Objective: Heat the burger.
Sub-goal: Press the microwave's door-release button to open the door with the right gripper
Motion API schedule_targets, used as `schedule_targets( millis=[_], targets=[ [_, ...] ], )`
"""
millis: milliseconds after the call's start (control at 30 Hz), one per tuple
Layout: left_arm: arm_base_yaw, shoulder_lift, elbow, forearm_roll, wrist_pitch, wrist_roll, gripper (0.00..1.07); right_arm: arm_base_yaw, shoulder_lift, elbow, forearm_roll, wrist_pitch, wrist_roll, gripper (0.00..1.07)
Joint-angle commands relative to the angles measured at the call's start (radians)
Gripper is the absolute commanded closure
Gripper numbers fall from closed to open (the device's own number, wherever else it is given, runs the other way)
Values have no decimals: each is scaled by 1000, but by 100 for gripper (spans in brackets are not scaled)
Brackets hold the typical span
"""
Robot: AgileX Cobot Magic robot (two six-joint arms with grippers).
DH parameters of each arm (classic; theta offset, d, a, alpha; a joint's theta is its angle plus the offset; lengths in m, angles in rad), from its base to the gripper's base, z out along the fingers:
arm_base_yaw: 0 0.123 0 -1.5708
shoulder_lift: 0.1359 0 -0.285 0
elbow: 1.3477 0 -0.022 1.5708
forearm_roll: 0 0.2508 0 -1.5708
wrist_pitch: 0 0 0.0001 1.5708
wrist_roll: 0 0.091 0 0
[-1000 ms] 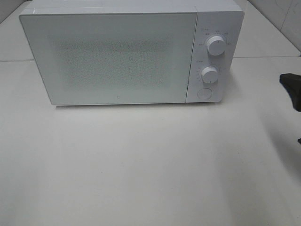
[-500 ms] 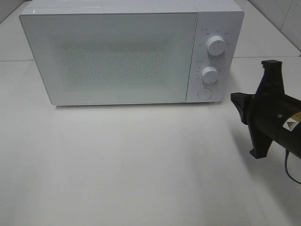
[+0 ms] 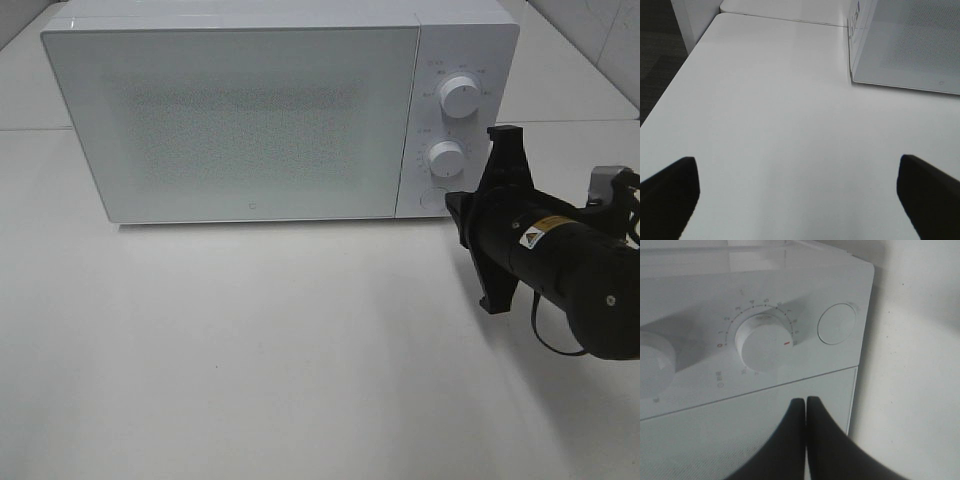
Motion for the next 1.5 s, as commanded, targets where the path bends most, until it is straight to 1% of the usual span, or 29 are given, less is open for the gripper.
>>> schedule_targets(
  millis=[33, 67, 133, 167, 200, 267, 333, 667, 1033, 1267, 1500],
  targets=[
    [2, -12, 2, 0, -2, 1, 7, 6, 57, -66, 53, 3, -47, 107],
    [2, -12, 2, 0, -2, 1, 7, 6, 57, -66, 53, 3, -47, 107],
    [2, -12, 2, 0, -2, 1, 7, 6, 96, -104, 75, 3, -64, 107],
    [2, -12, 2, 0, -2, 1, 7, 6, 96, -104, 75, 3, -64, 107],
    [2, -12, 2, 0, -2, 1, 7, 2, 122, -129, 85, 3, -66, 107],
    [2, -12, 2, 0, -2, 1, 7, 2, 136, -139, 87, 3, -67, 107],
    [2, -12, 2, 0, -2, 1, 7, 2, 171, -171, 104, 3, -72, 107],
    [2, -12, 2, 0, -2, 1, 7, -9, 272, -255, 107, 5, -70, 107],
    [2, -12, 2, 0, -2, 1, 7, -68, 283, -306, 106, 4, -125, 107],
    [2, -12, 2, 0, -2, 1, 7, -68, 286, -309, 132, -4, -139, 107],
    [2, -12, 2, 0, -2, 1, 7, -68, 337, -321, 148, -53, -134, 107]
  ],
)
